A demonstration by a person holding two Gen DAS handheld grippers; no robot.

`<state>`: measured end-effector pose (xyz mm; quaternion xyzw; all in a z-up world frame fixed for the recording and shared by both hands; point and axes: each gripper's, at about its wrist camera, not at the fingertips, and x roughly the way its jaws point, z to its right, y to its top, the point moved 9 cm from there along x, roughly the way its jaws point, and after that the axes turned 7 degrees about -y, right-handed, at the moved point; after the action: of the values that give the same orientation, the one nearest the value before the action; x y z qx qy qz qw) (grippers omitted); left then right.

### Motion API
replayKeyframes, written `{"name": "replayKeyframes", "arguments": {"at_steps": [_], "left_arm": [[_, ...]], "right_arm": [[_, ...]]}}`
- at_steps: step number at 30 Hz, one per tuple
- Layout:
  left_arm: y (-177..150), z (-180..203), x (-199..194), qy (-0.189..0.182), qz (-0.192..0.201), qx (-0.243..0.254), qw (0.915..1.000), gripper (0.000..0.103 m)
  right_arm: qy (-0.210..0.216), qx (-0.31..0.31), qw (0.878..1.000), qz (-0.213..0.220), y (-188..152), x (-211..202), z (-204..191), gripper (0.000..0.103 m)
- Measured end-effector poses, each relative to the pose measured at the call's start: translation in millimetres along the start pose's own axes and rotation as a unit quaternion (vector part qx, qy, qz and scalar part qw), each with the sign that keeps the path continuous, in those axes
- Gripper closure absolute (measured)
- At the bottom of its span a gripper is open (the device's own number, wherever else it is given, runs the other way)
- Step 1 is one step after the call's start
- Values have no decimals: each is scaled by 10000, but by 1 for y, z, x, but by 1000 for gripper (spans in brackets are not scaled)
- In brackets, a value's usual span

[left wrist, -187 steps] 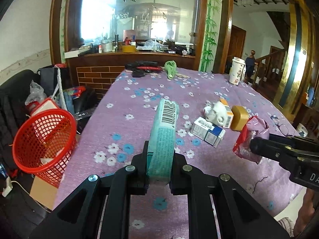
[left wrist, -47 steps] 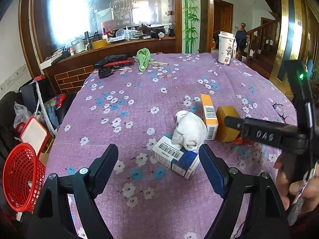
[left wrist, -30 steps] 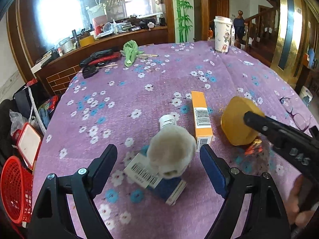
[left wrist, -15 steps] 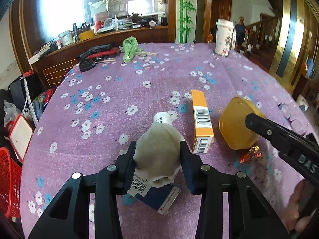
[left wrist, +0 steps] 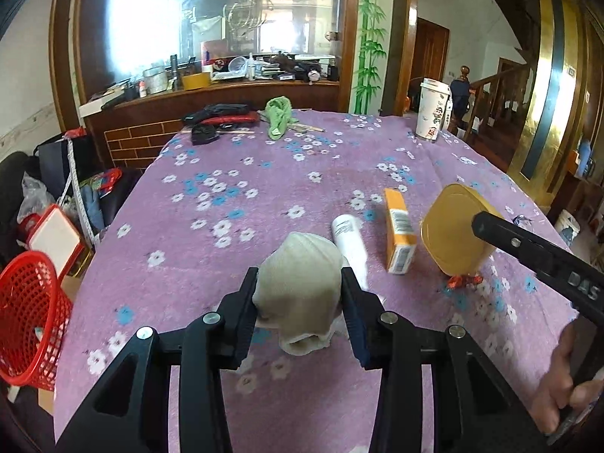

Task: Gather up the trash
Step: 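Grasp the white cloth with the left tool while the right tool grasps the gold tape roll, then carry the white cloth and gold tape roll over the red wastebasket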

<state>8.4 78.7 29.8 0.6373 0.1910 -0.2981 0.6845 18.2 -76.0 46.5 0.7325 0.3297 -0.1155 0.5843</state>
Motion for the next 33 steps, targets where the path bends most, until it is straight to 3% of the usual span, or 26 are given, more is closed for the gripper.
{"name": "replayKeyframes", "arguments": {"at_steps": [10, 33], "left_arm": [[-32, -31, -9, 264, -8, -147, 9995, 63], [-41, -42, -13, 341, -29, -258, 9991, 63]], "right_arm": [[248, -406, 9982, -364, -36, -5, -40, 71], [181, -644, 9965, -494, -47, 0, -59, 71]]}}
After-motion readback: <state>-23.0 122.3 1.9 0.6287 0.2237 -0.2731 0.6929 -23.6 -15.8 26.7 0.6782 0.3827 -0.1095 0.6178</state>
